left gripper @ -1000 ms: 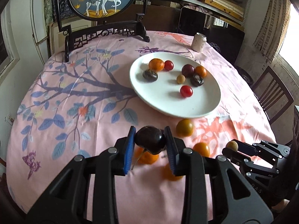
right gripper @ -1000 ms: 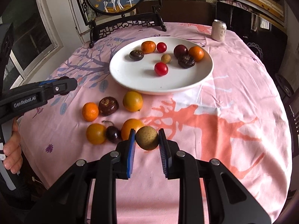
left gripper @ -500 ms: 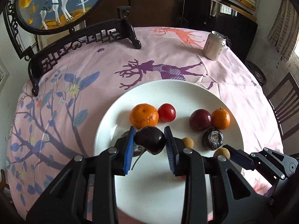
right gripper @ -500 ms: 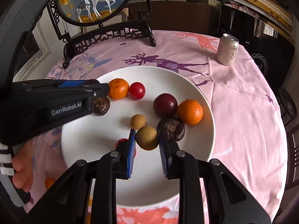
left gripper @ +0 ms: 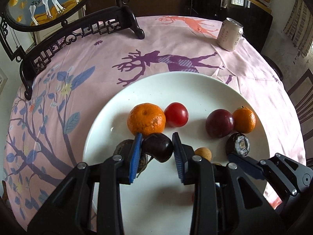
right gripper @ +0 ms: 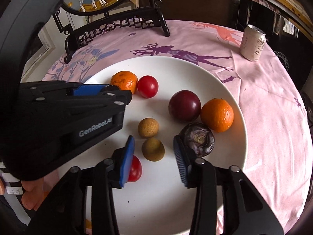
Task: Organize fruits
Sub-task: 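Carry both fruits over the white plate and open both tools, then grasp a yellow-orange round fruit with the right tool while the left grasps another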
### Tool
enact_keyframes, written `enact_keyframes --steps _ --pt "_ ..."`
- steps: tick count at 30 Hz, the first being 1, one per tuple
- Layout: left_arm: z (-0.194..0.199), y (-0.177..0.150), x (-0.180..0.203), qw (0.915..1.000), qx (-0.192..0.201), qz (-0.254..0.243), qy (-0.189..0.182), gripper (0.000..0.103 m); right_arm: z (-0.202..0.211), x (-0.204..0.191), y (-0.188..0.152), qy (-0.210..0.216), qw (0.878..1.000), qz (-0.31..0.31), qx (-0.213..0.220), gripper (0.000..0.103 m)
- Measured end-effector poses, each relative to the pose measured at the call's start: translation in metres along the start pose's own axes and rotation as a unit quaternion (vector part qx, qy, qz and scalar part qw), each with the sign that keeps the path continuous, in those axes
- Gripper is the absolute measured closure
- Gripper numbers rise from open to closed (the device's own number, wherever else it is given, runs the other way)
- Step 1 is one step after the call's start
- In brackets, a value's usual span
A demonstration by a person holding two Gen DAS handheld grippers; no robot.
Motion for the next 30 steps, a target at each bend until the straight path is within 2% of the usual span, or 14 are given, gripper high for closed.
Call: enact_keyframes --steps 4,8,12,16,18,20,22,23,25,30 --pt "0.010 0.000 -0.001 1.0000 0.007 -0.001 -0.002 0.063 0.031 -0.006 -0.011 -0.029 0.999 0.045 0.009 0.051" --pt "0.037 -0.002 -0.009 0.9995 0.024 0.012 -0.017 0.061 0.073 -0.008 -0.036 -0.016 1.000 0.013 0.017 0.050" --pt "0.085 -0.020 -0.025 0.9980 0.054 0.022 -0.024 0.058 0.118 -0.013 -0.062 -0.003 0.999 -0.022 0.039 0.050" --pt "0.144 -0.057 -0.053 0.9942 0.102 0.036 0.001 0.052 0.154 -0.018 -0.086 -0.005 0.997 -0.048 0.067 0.045" --pt "0.171 -0.080 -0.065 0.9910 0.127 0.038 0.022 0.049 0.165 -0.022 -0.097 0.001 0.996 -0.060 0.072 0.041" --pt "0.189 -0.107 -0.075 0.9885 0.139 0.043 0.040 0.049 0.169 -0.029 -0.105 0.002 0.996 -0.062 0.069 0.041" --pt "0.198 -0.135 -0.080 0.9889 0.133 0.051 0.043 0.047 0.167 -0.035 -0.109 0.003 0.996 -0.060 0.061 0.041" --pt "0.200 -0.149 -0.081 0.9900 0.124 0.057 0.037 0.037 0.166 -0.038 -0.111 0.003 0.997 -0.057 0.057 0.041" --pt "0.203 -0.170 -0.079 0.9915 0.114 0.059 0.024 0.029 0.166 -0.045 -0.114 0.001 0.997 -0.048 0.052 0.041" --pt "0.210 -0.197 -0.065 0.9936 0.109 0.025 0.013 0.019 0.161 -0.063 -0.122 -0.008 0.999 -0.023 0.044 0.041"
Point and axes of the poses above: each gripper's, at about its wrist camera, not at the fingertips, and z roughly against the way its jaws point, x to its right, y to its top, the point moved 9 cm from there along -z, roughly the way its jaws point, and after that the axes turned 10 degrees about x, right-handed, at the moved point
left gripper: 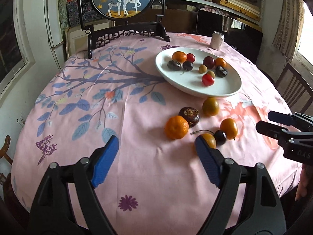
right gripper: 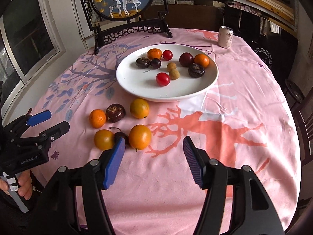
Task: Organize fruits
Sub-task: 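Grasp a yellow-orange round fruit with the right tool while the left grasps another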
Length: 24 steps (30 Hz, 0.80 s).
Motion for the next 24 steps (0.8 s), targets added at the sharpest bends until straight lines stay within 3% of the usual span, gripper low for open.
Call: enact_keyframes --steps 2,14,19,20,21,24 --pt "0.003 -0.002 0.004 0.9999 0.002 -0.003 -0.011 0.014 -0.002 -0.005 -0.004 -0.008 1.000 0.010 -0.003 0.041" --pt "0.000 -0.019 0.011 0.9994 -0.020 -0.007 -0.029 0.013 -0.050 -0.013 -0.030 -0.018 0.999 0.028 -0.040 0.041" --pt "-0.005 -0.024 0.013 0.9987 -0.033 -0.003 -0.040 0.013 -0.073 -0.017 -0.025 -0.019 0.999 0.031 -0.038 0.042" --pt "-0.006 -0.025 0.015 0.9986 -0.034 -0.004 -0.041 0.013 -0.077 -0.020 -0.022 -0.019 0.999 0.037 -0.034 0.050" --pt "-0.008 -0.026 0.017 0.9985 -0.035 -0.007 -0.041 0.013 -0.079 -0.022 -0.019 -0.019 0.998 0.045 -0.028 0.066" --pt "-0.015 -0.029 0.022 0.9981 -0.045 -0.012 -0.041 0.013 -0.081 -0.025 -0.015 -0.004 0.999 0.036 -0.033 0.067"
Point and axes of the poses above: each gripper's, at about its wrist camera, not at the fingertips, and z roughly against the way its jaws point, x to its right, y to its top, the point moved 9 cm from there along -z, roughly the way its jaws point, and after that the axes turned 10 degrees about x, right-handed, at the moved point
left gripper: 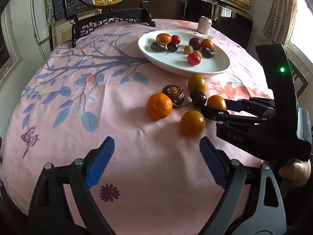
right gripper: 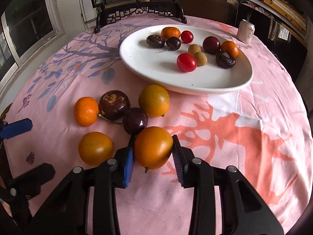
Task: Organize fruits
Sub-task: 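Grasp a yellow-orange round fruit with the right tool while the left grasps another, then lower both yellow-orange fruits onto the white plate and open both tools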
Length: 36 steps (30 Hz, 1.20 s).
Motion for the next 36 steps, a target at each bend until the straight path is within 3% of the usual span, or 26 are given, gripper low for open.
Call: enact_keyframes --steps 7,13,15,16,17,19,22,36 --pt "-0.012 -0.001 0.024 0.9989 -0.013 0.002 -0.044 0.013 0.024 0.029 -0.015 -0.018 0.999 -0.043 -0.014 0.067" --pt "-0.038 0.002 0.042 0.9988 -0.028 -0.006 -0.040 0.017 0.053 0.049 -0.032 -0.024 0.998 -0.061 -0.001 0.066" --pt "-0.046 0.002 0.047 0.9989 -0.033 -0.015 -0.030 0.026 0.059 0.055 -0.034 -0.024 0.997 -0.067 0.004 0.066" --pt "-0.050 0.001 0.048 0.9988 -0.037 -0.016 -0.027 0.040 0.061 0.057 -0.035 -0.025 0.997 -0.069 0.006 0.066" --pt "-0.054 0.000 0.049 0.9986 -0.044 -0.015 -0.025 0.061 0.062 0.059 -0.035 -0.024 0.997 -0.071 0.008 0.067" --pt "-0.055 0.003 0.047 0.9991 -0.039 -0.016 -0.009 0.068 0.064 0.061 -0.036 -0.020 0.997 -0.074 0.010 0.067" --pt "-0.050 0.006 0.045 0.9991 -0.038 0.004 -0.019 0.068 0.064 0.059 -0.037 -0.014 0.997 -0.075 0.011 0.067" --pt "-0.008 0.033 0.043 0.9989 -0.004 -0.005 -0.047 0.068 0.069 0.050 -0.021 -0.002 0.997 -0.069 0.021 0.067"
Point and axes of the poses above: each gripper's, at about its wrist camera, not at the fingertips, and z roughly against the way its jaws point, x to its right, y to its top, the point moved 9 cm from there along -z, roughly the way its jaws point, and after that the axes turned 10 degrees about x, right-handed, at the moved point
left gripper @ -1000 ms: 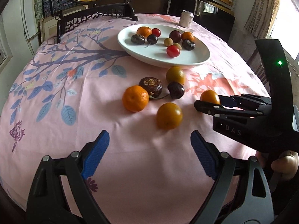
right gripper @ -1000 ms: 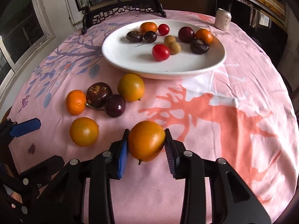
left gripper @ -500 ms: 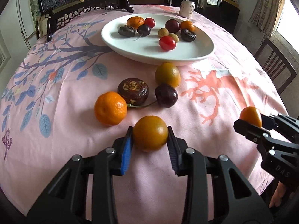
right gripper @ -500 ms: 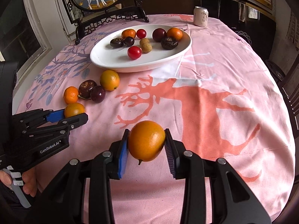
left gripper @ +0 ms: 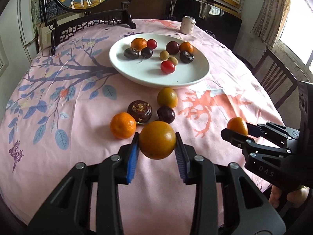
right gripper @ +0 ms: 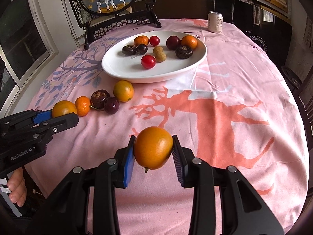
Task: Organize fruits
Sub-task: 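Lower both yellow-orange fruits onto the white plate and open both tools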
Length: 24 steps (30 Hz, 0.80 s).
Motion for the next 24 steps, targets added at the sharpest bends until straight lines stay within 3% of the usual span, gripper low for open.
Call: enact_keyframes --steps 7,11,17,24 --pt "0.000 0.047 -0.027 0.9994 0.026 0.002 0.024 0.068 -0.006 -0.011 0.031 0.026 1.000 0.013 0.003 0.067" --pt "-0.022 0.086 -0.041 0.9987 0.029 -0.001 0.042 0.068 -0.022 -0.017 0.065 0.029 0.999 0.039 0.010 0.067" --pt "-0.093 0.121 -0.047 0.9986 -0.013 0.003 0.051 0.068 -0.069 -0.004 0.127 0.010 0.998 0.056 0.032 0.067" --pt "-0.149 0.130 -0.046 0.9974 -0.045 0.012 0.054 0.068 -0.136 0.022 0.158 -0.003 0.999 0.044 0.002 0.067"
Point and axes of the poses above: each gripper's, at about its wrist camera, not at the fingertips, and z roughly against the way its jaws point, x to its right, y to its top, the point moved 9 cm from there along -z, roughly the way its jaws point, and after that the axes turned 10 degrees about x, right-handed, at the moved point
